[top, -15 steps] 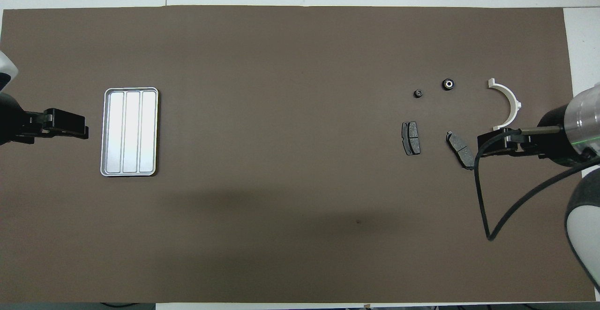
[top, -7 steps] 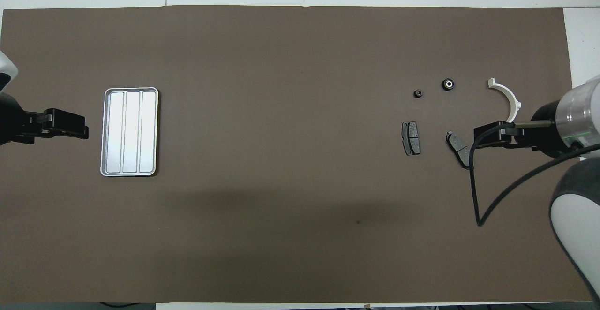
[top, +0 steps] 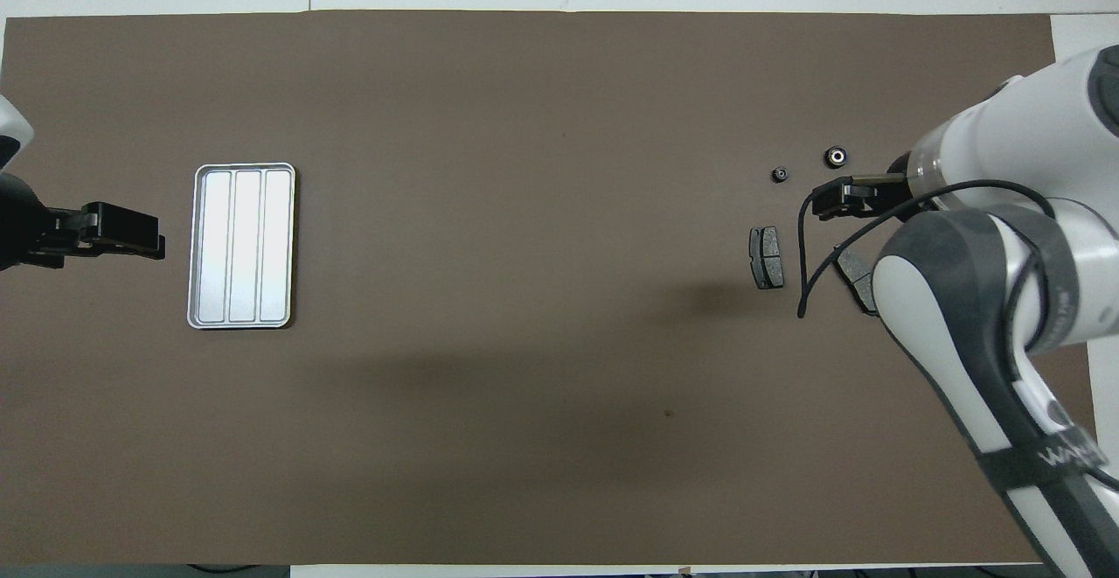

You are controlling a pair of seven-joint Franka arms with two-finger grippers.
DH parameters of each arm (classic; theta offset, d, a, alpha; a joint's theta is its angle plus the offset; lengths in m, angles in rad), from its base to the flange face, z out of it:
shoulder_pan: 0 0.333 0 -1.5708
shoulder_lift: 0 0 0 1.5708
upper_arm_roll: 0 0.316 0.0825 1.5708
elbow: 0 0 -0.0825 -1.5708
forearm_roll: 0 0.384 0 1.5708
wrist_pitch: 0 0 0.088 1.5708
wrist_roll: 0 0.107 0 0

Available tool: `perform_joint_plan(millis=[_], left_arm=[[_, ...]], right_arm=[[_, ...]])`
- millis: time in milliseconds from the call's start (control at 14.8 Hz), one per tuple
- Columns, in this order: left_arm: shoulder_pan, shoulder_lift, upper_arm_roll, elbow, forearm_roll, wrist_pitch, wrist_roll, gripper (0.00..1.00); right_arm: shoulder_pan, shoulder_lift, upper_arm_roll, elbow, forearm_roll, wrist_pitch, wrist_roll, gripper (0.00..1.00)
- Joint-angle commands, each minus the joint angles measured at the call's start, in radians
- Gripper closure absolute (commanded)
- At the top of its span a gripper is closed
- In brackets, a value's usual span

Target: Pick bearing gear from pile to tray

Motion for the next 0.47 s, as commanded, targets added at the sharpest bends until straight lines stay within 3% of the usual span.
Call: perform_joint_plan(millis=[0, 203, 407], left_arm=[[-0.003, -0.008, 0.005, -0.009, -0.004, -0.004, -0.003, 0.0], [-0.003, -0.008, 0.005, -0.009, -0.004, -0.004, -0.003, 0.0], [-0.003, -0.008, 0.005, -0.009, -0.004, -0.003, -0.003, 0.0]], right_arm=[[-0.001, 0.128, 0.004, 0.02, -0.029, 0.128, 0.086, 0.0], [-0.001, 0.222, 0.004, 0.048, -0.063, 0.227, 0.167, 0.0], [0.002, 0.319, 0.004, 0.13, -0.086, 0.229, 0.263, 0.0]])
